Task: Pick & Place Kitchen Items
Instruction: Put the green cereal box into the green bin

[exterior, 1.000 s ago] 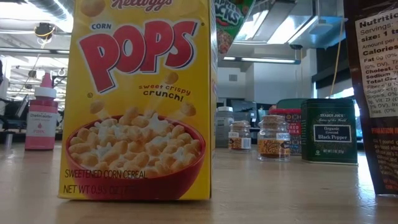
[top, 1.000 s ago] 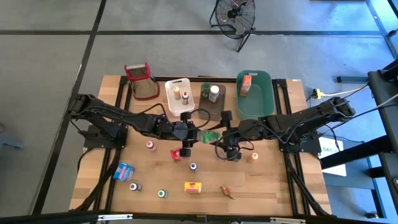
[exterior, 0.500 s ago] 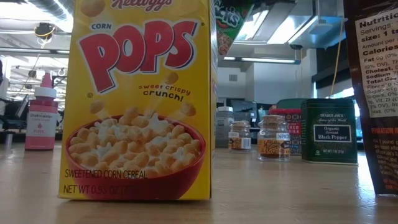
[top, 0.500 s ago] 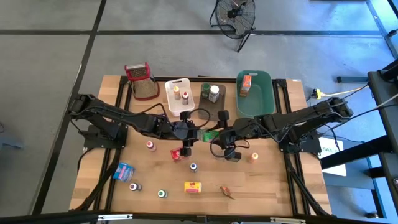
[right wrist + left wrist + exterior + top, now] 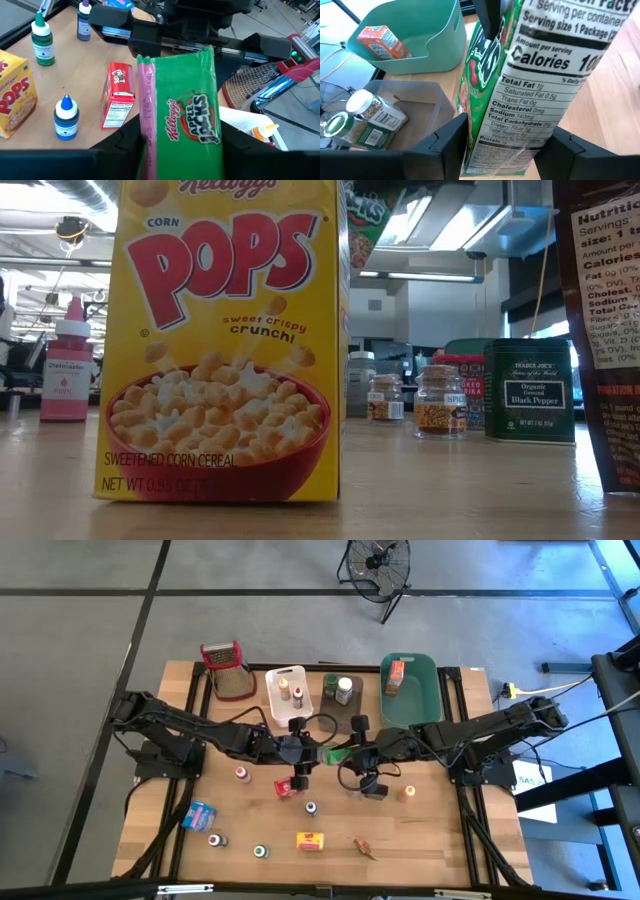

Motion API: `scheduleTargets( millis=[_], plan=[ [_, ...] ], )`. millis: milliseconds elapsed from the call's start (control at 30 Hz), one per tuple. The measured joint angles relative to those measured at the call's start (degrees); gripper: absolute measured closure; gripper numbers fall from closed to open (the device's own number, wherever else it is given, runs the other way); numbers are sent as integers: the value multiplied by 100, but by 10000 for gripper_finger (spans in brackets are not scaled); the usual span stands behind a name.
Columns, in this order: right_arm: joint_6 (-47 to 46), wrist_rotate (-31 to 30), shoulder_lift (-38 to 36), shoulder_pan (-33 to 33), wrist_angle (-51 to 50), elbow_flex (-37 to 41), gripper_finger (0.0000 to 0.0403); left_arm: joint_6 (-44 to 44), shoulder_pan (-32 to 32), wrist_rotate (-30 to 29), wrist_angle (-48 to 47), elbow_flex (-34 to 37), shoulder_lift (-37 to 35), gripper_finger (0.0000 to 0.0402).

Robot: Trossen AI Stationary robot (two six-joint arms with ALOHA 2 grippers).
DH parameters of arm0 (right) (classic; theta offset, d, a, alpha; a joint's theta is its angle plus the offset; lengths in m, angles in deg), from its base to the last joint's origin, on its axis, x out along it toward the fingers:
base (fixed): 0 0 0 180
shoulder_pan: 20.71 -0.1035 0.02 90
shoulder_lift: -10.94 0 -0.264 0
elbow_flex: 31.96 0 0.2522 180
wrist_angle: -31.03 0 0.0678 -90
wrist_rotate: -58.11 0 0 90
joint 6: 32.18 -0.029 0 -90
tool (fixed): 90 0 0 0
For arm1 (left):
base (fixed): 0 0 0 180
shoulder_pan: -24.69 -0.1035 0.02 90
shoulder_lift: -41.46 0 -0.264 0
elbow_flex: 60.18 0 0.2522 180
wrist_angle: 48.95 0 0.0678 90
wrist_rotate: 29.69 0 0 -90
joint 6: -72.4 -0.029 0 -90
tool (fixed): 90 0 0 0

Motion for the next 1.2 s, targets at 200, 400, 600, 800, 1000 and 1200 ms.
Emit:
scheduleTargets(
  millis=[200, 400, 600, 800, 1000, 1200],
  plan=[
    [-2, -16, 0, 4, -78, 0, 246, -15, 26, 0, 43, 0, 0, 166],
    [-390, -570, 0, 0, -823, -90, 246, -501, 150, -84, 22, 0, -84, 139],
    [-1308, -799, 0, -16, -2115, -747, 245, -859, 294, -214, -278, 0, -259, 140],
    [-2497, -1336, -4, 3, -3849, -1734, 245, -768, 363, -542, -779, -2, -447, 147],
    [-4112, -1793, -4, 376, -5867, -2689, 245, -659, 380, -807, -1500, -1, -476, 151],
    [-5316, -1824, -9, 1141, -7441, -3334, 245, -359, 297, -801, -2019, 0, -476, 151]
  ],
)
